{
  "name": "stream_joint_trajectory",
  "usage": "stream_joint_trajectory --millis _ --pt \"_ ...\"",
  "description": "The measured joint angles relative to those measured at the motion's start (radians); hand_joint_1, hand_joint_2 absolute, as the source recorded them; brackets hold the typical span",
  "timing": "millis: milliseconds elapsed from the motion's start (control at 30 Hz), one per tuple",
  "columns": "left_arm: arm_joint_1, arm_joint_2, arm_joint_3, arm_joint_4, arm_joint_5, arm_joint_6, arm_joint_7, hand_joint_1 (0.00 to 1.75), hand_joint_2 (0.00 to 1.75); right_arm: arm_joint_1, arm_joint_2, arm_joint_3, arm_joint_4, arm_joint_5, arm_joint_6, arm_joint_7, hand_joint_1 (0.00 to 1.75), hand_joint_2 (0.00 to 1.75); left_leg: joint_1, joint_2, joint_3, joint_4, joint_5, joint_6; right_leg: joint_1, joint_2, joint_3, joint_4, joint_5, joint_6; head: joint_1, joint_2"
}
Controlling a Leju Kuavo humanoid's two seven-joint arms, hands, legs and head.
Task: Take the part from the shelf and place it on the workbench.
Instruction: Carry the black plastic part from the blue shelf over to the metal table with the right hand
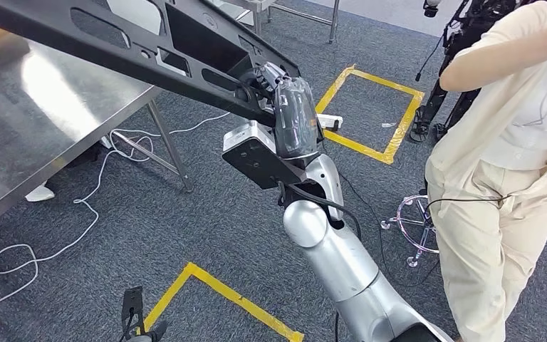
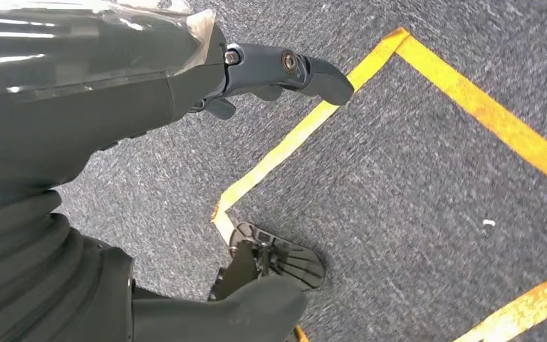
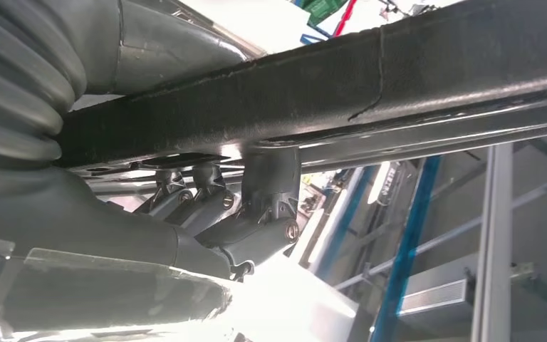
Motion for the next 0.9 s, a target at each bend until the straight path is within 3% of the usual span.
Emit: stream_joint_trajectory --millis 67,133,200,267,333,367,400,433,500,567,667,800,867,900 --pt "-0.002 -0.003 0.000 0.000 -0.001 0.006 -0.004 0.00 1.75 0.000 -0.004 -0.002 -0.005 0.005 -0.002 0.001 1.73 1.75 -0.008 0.024 0.047 -0.087 0.024 0.009 0.009 -0.013 0.001 0.001 -0.004 0.006 0.001 0.000" --pt "-0.002 -0.010 0.000 0.000 -0.003 0.011 -0.009 0.00 1.75 0.000 -0.010 -0.003 -0.006 0.009 -0.004 0.002 1.73 1.75 -0.013 0.010 0.048 -0.097 0.026 0.019 0.012 -0.031 0.004 0.000 -0.006 0.013 0.003 0.000" --pt "-0.001 -0.021 0.000 0.000 -0.004 0.015 -0.021 0.00 1.75 0.001 -0.015 -0.005 -0.006 0.011 -0.006 0.004 1.73 1.75 -0.010 -0.008 0.051 -0.105 0.033 0.031 0.011 -0.026 -0.002 0.016 -0.020 0.020 0.004 0.000" --pt "-0.004 -0.034 0.000 0.000 -0.004 0.014 -0.034 0.00 1.75 0.001 -0.022 -0.009 -0.006 0.012 -0.007 0.005 1.73 1.75 -0.004 -0.026 0.055 -0.112 0.039 0.043 0.006 0.010 -0.040 0.100 -0.062 0.021 0.006 0.000" --pt "-0.005 -0.044 0.000 0.000 -0.004 0.011 -0.040 0.00 1.75 0.005 -0.032 -0.010 -0.006 0.012 -0.007 0.006 1.73 1.75 -0.003 -0.046 0.054 -0.112 0.041 0.048 -0.001 0.035 -0.103 0.234 -0.112 0.019 0.009 0.000" --pt "-0.004 -0.046 0.000 0.000 -0.004 0.008 -0.041 0.00 1.75 0.007 -0.037 -0.011 -0.006 0.015 -0.007 0.008 1.73 1.75 -0.003 -0.057 0.053 -0.112 0.041 0.048 -0.004 0.039 -0.127 0.278 -0.122 0.023 0.009 0.000" --pt "-0.003 -0.047 0.000 0.000 -0.005 0.003 -0.040 0.00 1.75 0.008 -0.041 -0.011 -0.006 0.019 -0.007 0.012 1.73 1.75 -0.002 -0.067 0.053 -0.111 0.042 0.047 -0.006 0.040 -0.133 0.286 -0.118 0.030 0.010 0.000" --pt "-0.002 -0.047 0.000 0.000 -0.006 -0.003 -0.039 0.00 1.75 0.008 -0.044 -0.011 -0.006 0.026 -0.006 0.017 1.73 1.75 -0.002 -0.078 0.053 -0.111 0.042 0.046 -0.010 0.043 -0.120 0.255 -0.098 0.039 0.009 0.000" --pt "-0.002 -0.047 0.000 0.000 -0.009 -0.014 -0.035 0.00 1.75 0.006 -0.053 -0.011 -0.006 0.041 -0.006 0.029 1.73 1.75 -0.001 -0.098 0.052 -0.109 0.042 0.041 -0.020 0.066 -0.058 0.119 -0.043 0.058 0.010 0.000" --pt "-0.002 -0.046 -0.001 0.000 -0.013 -0.022 -0.027 0.00 1.75 0.003 -0.063 -0.011 -0.006 0.055 -0.006 0.038 1.73 1.75 -0.002 -0.115 0.047 -0.106 0.044 0.030 -0.024 0.090 -0.013 0.025 -0.011 0.059 0.009 0.000" --pt "0.001 -0.042 -0.001 0.000 -0.017 -0.028 -0.015 0.00 1.75 0.003 -0.074 -0.010 -0.007 0.075 -0.001 0.059 1.73 1.75 0.003 -0.131 0.040 -0.110 0.051 0.011 -0.017 0.085 -0.005 0.012 -0.003 0.044 0.009 0.000" --pt "0.003 -0.040 -0.001 0.000 -0.017 -0.029 -0.013 0.00 1.75 0.003 -0.075 -0.010 -0.007 0.081 0.002 0.065 1.73 1.75 0.006 -0.135 0.039 -0.112 0.053 0.007 -0.015 0.080 -0.005 0.011 -0.001 0.039 0.010 0.000" --pt "0.002 -0.038 -0.001 0.000 -0.017 -0.029 -0.011 0.00 1.75 -0.001 -0.077 -0.010 -0.007 0.094 0.015 0.075 1.73 1.75 0.005 -0.101 0.017 -0.068 0.024 0.003 -0.019 0.069 -0.005 0.007 0.003 0.026 0.006 0.000" --pt "0.002 -0.037 -0.001 0.000 -0.017 -0.029 -0.010 0.00 1.75 -0.004 -0.080 -0.010 -0.006 0.107 0.028 0.085 1.73 1.75 0.005 -0.077 -0.019 0.010 -0.011 0.001 -0.017 0.053 -0.004 0.005 0.003 0.017 0.004 0.000"
